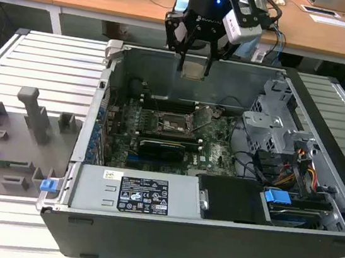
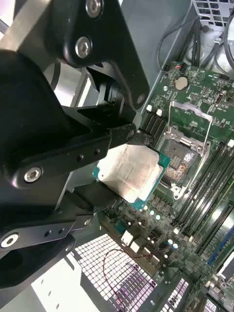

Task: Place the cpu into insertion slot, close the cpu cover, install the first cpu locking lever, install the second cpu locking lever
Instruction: 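Place the cpu into insertion slot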

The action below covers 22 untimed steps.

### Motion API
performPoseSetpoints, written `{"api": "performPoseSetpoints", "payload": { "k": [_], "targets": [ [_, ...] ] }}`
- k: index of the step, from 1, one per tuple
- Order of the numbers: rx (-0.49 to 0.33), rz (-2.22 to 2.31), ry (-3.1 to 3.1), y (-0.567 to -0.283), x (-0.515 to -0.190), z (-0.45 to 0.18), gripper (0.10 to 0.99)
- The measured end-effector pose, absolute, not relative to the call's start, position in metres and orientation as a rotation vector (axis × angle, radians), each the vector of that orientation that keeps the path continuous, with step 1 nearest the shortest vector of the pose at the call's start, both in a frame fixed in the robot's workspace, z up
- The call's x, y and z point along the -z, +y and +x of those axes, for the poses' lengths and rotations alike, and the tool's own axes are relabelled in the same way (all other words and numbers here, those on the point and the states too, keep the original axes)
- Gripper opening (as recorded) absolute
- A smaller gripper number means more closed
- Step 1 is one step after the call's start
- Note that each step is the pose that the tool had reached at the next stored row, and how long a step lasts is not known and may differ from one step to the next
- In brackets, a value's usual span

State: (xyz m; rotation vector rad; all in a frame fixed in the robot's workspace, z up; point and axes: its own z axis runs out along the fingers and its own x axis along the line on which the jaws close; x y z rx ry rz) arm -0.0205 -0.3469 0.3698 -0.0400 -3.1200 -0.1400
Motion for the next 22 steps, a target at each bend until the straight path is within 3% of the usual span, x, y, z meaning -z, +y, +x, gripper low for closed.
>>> {"api": "performPoseSetpoints", "payload": {
  "k": [22],
  "targets": [
    [0.141,-0.158,-3.12,-0.3469,-0.3697,-0.0205,0.541]
  ]
}}
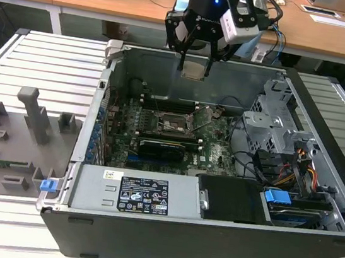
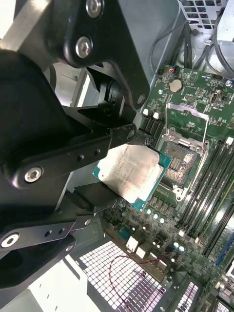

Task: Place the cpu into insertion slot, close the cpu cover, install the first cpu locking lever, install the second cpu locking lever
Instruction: 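Place the cpu into insertion slot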

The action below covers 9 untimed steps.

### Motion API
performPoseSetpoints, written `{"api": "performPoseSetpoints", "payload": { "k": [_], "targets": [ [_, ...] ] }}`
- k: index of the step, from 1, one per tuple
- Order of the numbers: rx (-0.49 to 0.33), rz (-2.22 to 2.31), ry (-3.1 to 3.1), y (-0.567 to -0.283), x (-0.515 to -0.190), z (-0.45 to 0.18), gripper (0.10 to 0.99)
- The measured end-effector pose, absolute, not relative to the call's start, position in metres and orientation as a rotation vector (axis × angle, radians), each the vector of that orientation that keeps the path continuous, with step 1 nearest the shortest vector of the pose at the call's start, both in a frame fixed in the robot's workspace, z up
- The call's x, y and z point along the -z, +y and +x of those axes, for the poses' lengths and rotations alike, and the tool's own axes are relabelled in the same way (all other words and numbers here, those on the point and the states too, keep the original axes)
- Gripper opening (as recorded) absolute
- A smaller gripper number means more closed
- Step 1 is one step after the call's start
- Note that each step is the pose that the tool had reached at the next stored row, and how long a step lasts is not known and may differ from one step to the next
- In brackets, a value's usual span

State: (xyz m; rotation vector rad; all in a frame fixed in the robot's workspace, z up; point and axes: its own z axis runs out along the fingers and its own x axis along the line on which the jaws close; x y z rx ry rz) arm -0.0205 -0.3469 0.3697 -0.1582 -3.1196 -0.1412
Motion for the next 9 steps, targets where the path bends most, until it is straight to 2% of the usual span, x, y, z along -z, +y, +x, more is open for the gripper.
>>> {"api": "performPoseSetpoints", "payload": {
  "k": [9],
  "targets": [
    [0.141,-0.195,-3.119,-0.3469,-0.3697,-0.0205,0.541]
  ]
}}
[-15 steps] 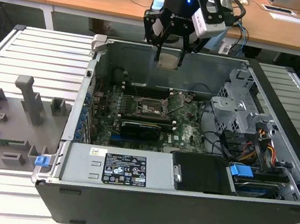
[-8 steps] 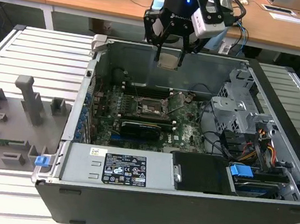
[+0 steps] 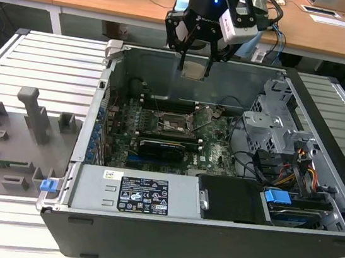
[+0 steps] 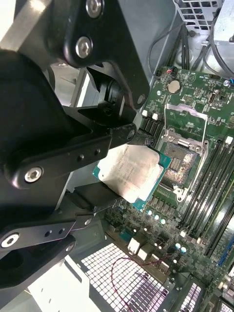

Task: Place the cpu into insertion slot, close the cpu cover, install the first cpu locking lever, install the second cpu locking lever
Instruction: 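Place the cpu into insertion slot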

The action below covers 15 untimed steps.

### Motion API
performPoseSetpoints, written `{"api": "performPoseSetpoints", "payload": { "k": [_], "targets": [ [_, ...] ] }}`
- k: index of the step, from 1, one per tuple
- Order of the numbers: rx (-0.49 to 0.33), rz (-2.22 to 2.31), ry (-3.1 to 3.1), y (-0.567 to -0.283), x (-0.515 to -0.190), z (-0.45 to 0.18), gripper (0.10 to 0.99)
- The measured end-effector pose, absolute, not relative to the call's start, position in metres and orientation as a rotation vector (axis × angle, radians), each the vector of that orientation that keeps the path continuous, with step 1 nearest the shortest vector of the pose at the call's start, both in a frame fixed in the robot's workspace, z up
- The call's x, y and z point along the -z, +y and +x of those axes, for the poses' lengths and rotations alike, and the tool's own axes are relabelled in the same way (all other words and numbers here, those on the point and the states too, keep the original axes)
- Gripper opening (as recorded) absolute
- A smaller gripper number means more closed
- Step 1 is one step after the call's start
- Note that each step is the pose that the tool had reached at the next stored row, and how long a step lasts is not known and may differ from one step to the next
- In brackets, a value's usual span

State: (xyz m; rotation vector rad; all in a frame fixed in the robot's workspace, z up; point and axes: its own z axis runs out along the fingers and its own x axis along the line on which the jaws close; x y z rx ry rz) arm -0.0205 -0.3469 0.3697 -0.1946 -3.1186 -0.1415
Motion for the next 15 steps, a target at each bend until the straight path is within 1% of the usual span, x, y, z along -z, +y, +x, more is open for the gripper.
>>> {"api": "performPoseSetpoints", "payload": {
  "k": [15],
  "targets": [
    [0.142,-0.248,-3.116,-0.3469,-0.3697,-0.0205,0.541]
  ]
}}
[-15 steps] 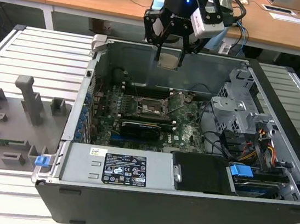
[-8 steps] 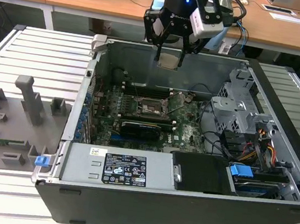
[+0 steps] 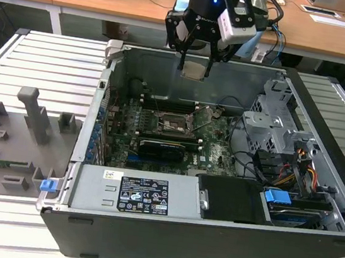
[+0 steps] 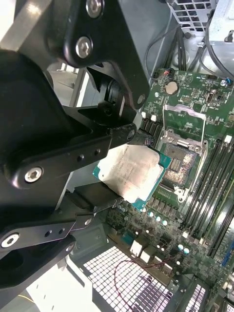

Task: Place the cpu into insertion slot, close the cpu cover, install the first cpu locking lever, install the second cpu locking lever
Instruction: 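Place the cpu into insertion slot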

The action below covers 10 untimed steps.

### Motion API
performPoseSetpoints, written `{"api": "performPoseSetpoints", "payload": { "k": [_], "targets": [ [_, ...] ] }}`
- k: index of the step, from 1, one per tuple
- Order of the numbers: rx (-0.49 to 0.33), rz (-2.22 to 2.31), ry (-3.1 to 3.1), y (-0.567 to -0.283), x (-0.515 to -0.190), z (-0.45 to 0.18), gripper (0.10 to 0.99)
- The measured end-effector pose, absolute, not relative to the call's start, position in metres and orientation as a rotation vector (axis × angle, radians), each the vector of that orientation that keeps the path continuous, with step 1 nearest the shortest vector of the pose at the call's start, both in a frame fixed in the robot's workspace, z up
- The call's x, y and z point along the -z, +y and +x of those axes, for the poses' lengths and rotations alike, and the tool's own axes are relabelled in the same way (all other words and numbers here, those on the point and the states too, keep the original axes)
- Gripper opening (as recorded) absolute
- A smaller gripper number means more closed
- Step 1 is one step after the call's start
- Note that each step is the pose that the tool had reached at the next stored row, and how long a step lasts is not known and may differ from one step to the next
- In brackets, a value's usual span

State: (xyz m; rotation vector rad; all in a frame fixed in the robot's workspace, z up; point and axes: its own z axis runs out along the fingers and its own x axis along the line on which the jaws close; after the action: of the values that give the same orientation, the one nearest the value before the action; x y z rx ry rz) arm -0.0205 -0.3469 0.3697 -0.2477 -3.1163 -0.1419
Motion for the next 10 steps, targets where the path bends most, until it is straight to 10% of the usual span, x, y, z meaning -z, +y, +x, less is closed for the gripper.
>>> {"api": "performPoseSetpoints", "payload": {
  "k": [10],
  "targets": [
    [0.142,-0.293,-3.114,-0.3469,-0.3697,-0.0205,0.541]
  ]
}}
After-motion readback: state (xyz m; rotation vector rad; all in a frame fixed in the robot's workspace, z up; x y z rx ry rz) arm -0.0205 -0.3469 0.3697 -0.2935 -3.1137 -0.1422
